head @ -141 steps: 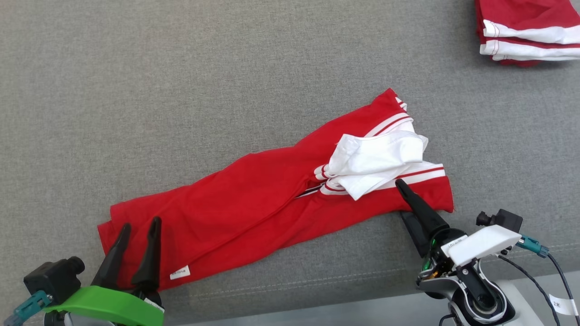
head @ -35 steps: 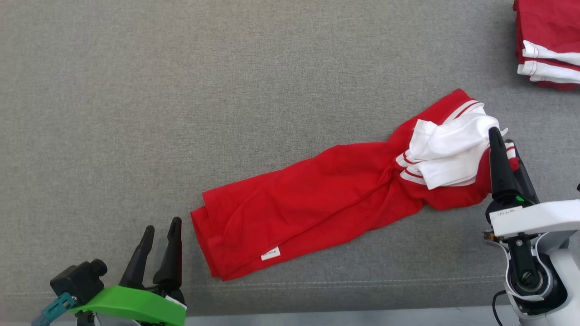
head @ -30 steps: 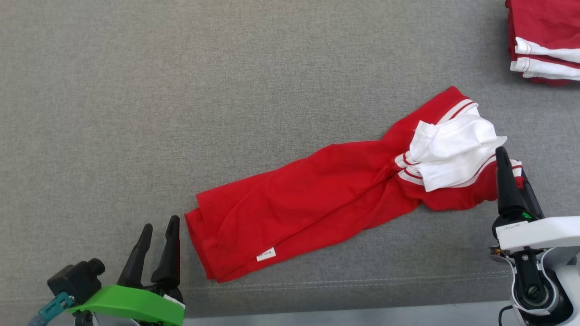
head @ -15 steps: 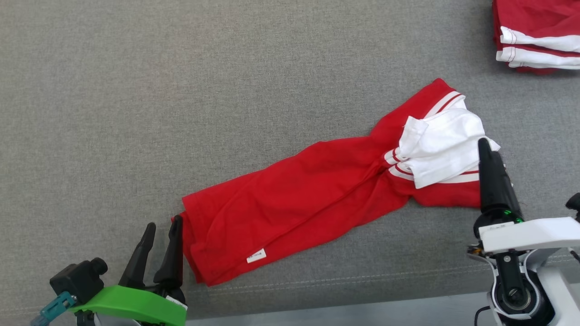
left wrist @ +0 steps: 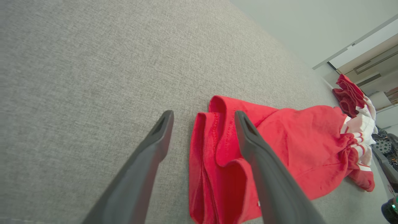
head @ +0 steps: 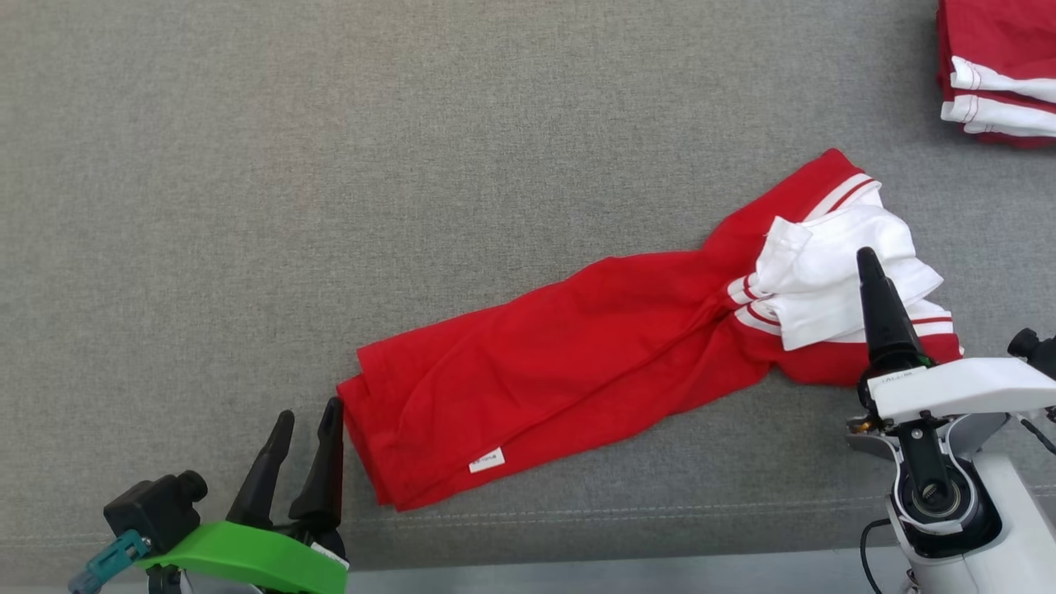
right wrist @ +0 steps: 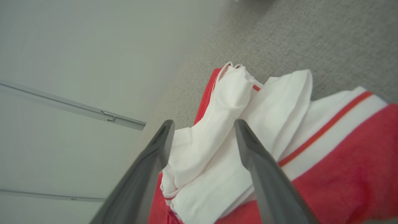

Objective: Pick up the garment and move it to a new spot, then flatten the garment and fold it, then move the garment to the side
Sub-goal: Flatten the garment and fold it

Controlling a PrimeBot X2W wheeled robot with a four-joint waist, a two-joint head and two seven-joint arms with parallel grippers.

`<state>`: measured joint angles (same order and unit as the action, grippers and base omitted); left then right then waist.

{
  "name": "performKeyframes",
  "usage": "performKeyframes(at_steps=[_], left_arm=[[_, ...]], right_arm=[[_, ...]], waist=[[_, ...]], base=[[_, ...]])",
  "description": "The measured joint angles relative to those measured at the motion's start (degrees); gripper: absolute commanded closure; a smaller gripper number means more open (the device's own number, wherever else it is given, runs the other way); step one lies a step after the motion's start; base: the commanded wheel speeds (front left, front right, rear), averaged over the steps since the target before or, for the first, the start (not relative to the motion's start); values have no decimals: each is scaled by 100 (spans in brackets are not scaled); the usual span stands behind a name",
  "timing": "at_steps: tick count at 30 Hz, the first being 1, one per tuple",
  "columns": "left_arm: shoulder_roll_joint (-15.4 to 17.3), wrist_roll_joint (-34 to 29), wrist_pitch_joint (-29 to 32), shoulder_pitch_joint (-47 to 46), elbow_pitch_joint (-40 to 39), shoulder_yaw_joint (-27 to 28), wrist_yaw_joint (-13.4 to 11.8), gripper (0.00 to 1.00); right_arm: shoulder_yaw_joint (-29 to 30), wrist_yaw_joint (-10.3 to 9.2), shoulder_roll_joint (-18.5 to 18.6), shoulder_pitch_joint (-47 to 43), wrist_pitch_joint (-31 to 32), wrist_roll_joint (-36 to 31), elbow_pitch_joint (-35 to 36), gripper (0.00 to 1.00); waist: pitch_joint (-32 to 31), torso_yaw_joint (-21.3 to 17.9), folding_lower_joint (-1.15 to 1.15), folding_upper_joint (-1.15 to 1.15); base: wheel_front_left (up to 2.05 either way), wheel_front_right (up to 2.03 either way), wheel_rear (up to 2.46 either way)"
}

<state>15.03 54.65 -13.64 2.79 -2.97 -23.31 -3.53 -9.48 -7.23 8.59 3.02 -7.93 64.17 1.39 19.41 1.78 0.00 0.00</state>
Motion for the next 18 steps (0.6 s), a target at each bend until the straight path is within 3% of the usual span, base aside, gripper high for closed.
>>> performKeyframes(at_steps=[14,16,17,18], left_arm=[[-24,1,-1,-3,29,33,0,0],[-29,0,-1,-3,29,32,0,0],[-31,1,-1,-3,29,32,0,0],[-31,1,-1,-3,29,32,0,0]], right_arm=[[187,0,-92,440,152,149,-688,0],[186,0,-103,507,162,149,-756,29],[186,0,-103,526,168,149,-788,51],[186,0,-103,526,168,149,-788,64]], waist=[[15,135,0,0],[21,137,0,0],[25,140,0,0],[25,140,0,0]], base=[[0,0,0],[0,0,0],[0,0,0],[0,0,0]])
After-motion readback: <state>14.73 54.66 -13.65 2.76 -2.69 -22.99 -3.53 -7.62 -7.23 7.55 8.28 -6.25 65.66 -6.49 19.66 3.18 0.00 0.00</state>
